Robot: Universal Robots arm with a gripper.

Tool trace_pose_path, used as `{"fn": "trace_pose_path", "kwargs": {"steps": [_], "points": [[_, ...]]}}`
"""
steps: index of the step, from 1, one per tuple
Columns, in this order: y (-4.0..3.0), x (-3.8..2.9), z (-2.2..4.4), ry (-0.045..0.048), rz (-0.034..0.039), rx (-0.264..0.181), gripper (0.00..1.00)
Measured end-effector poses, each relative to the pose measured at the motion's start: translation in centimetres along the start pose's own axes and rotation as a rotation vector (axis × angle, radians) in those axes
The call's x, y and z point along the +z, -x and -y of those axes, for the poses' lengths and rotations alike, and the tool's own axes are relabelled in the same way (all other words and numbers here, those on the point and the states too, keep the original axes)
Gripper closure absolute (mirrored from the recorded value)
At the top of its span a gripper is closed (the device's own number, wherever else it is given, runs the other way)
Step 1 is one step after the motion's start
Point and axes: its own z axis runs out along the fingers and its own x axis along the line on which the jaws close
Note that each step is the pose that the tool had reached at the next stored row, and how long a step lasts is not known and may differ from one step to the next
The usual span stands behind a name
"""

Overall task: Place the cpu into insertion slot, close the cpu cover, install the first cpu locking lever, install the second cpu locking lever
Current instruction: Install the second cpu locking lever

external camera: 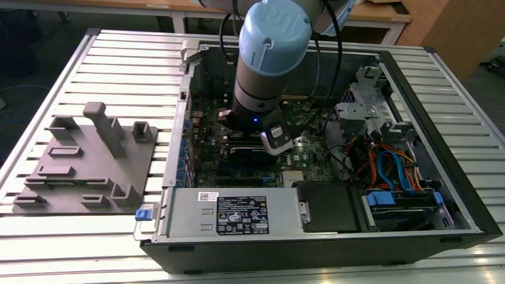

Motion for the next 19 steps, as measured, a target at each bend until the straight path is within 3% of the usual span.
{"fn": "trace_pose_path", "kwargs": {"steps": [13,19], "points": [[-0.29,0.33,-0.18,0.0049,-0.0002,0.0,0.9],[-0.32,-0.35,-0.41,0.005,-0.0001,0.0,0.9]]}}
